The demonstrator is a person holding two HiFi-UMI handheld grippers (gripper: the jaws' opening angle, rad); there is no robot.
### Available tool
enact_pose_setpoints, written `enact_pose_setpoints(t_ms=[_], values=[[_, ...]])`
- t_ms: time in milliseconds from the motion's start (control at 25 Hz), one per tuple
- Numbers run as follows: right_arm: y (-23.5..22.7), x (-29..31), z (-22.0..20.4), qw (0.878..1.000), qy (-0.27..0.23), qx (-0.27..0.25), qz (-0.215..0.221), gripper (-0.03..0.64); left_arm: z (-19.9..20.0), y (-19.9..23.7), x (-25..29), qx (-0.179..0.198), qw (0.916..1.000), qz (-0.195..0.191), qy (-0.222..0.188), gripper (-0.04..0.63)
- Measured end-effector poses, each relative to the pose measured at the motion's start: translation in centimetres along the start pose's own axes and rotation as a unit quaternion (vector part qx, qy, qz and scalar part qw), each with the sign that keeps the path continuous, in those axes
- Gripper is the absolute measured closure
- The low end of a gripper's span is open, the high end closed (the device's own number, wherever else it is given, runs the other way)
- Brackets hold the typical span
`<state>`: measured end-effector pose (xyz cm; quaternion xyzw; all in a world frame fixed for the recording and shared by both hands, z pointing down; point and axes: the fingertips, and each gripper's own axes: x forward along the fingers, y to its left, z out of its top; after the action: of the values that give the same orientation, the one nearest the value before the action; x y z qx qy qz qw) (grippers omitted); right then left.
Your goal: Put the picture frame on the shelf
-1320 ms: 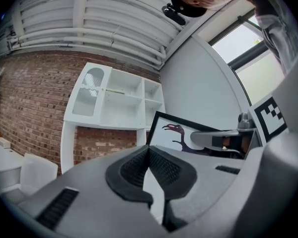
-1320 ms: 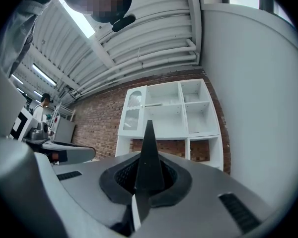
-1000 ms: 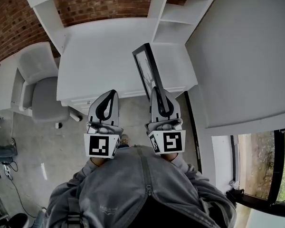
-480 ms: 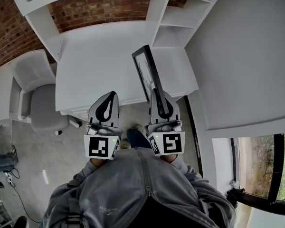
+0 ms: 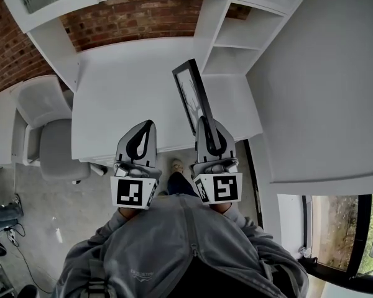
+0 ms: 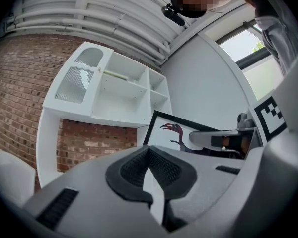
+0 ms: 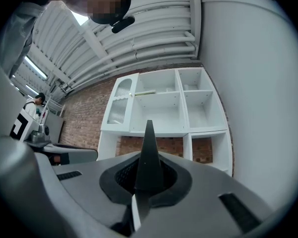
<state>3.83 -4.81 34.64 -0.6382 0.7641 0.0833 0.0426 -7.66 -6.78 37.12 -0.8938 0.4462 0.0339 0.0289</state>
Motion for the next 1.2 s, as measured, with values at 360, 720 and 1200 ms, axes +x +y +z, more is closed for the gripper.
enact_pose_setpoints(t_ms=[360, 720, 1200], values=[[-2.7, 5.8, -0.9, 1.0, 0.0, 0.0, 0.015, 0.584, -0.5, 2.0, 6.0, -0.004, 1.0, 0.009, -0.001, 0.589], [-5.9, 11.5, -1.3, 0.999, -0.007, 0.002, 0.036, 0.584, -0.6, 3.7, 12.1, -0.002, 0.9996, 0.028, -0.002, 0.589], [-9.4, 16.1, -1.7, 0.996, -0.027, 0.009, 0.079, 0.584, -0.2, 3.8, 18.0, -0.014, 0.9975, 0.064, -0.029, 0.589]])
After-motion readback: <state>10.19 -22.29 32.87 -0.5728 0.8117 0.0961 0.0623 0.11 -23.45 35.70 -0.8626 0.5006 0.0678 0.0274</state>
